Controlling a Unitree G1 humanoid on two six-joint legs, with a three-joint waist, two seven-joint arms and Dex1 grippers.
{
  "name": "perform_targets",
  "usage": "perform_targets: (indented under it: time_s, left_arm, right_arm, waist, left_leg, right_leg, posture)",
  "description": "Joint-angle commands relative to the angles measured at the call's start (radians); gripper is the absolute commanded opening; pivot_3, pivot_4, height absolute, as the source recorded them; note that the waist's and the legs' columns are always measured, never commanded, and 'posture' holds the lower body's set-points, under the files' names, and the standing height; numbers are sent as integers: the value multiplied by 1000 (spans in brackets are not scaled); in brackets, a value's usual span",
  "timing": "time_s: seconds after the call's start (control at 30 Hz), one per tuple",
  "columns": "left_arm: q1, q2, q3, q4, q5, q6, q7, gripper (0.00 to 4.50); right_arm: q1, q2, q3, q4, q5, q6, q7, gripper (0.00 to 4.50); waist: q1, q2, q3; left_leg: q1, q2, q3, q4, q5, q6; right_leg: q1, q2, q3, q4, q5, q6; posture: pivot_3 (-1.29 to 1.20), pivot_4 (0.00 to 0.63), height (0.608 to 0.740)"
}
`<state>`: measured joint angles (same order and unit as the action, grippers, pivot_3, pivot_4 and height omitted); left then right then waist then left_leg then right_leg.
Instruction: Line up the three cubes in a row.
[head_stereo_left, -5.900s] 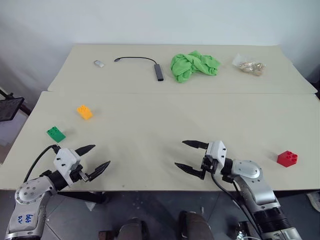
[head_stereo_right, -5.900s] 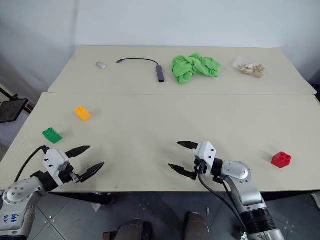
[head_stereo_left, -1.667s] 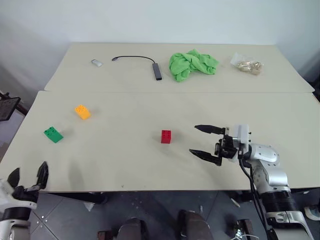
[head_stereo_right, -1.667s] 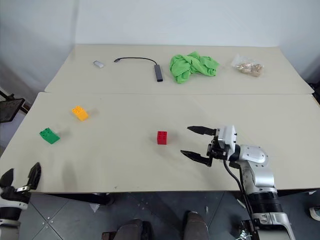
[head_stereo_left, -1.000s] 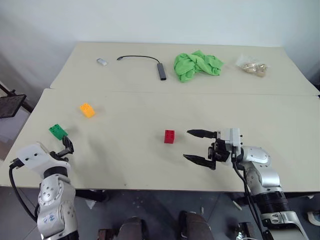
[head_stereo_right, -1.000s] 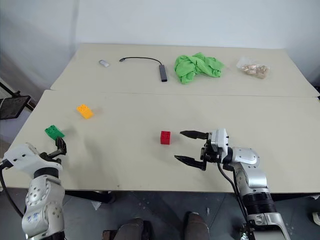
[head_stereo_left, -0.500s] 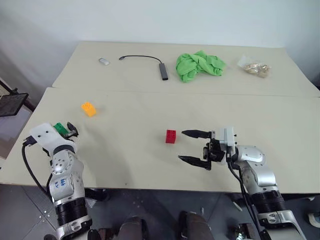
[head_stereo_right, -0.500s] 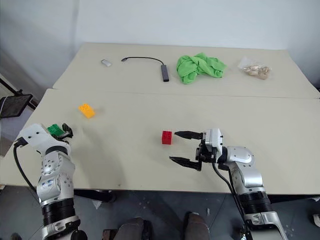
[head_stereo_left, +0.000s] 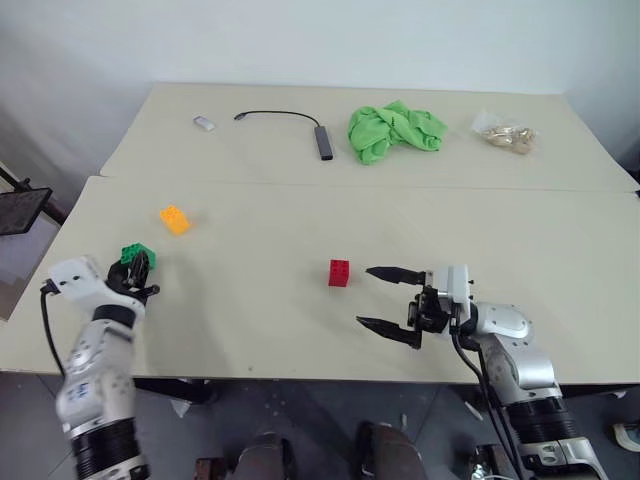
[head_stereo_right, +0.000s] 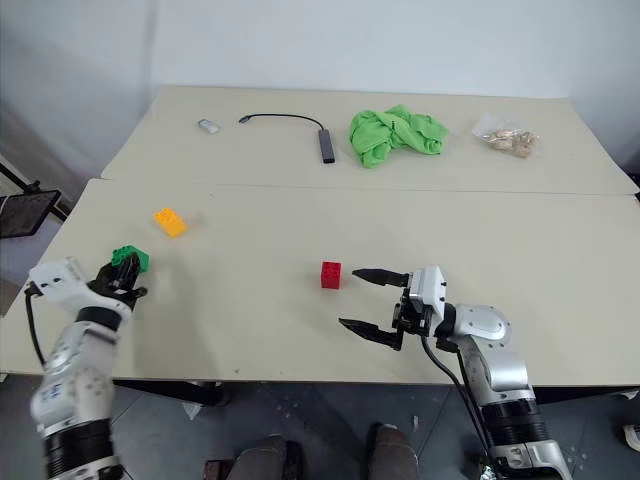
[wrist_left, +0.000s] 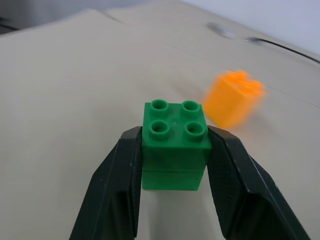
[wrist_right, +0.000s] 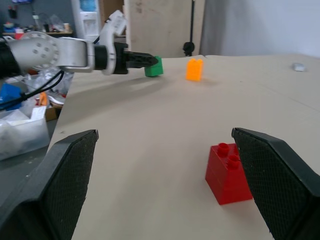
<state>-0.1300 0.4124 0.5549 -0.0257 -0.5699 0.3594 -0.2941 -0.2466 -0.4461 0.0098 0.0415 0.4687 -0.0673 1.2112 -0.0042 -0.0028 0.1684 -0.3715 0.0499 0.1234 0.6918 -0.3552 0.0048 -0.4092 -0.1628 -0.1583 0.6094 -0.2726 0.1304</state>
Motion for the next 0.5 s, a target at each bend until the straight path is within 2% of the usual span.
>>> perform_targets:
  time_s: [0.03,0.13,0.2,0.3,0.5]
  left_arm:
    - [-8,160,-65,-25,-61,-39,-381,1480]
    - [-126,286,-248,108,33,-120,-669,1480]
    - [-233,308,-373,233,117,-199,-802,1480]
    - [-409,268,-519,457,244,-346,-918,1480]
    - [-650,162,-657,823,395,-586,-1046,1480]
  right_arm:
    - [18,-39,-57,-40,16,-9,-14,4500]
    - [31,-73,-90,-29,18,-12,-13,4500]
    - [29,-85,-98,-22,16,-15,-13,4500]
    - [19,-87,-98,-21,13,-16,-17,4500]
    - [38,-82,-93,-69,7,-9,-44,4500]
  waist:
    - [5,0,0]
    - [27,2,1]
    - [29,2,1]
    - [23,2,1]
    - [-1,1,1]
  left_leg:
    - [0,0,0,0,0,0]
    - [0,-1,0,2,0,0]
    - [0,-1,1,2,0,0]
    - [0,-1,3,1,0,0]
    - [0,-1,4,-2,0,0]
  right_leg:
    - [0,0,0,-1,0,0]
    - [1,0,1,-1,0,0]
    - [2,0,1,-3,-1,-1]
    - [1,1,1,-3,-1,-1]
    - [-1,2,0,-3,0,0]
  posture:
    - [0,150,740]
    - [0,150,740]
    - [0,150,740]
    - [0,150,740]
    - [0,150,740]
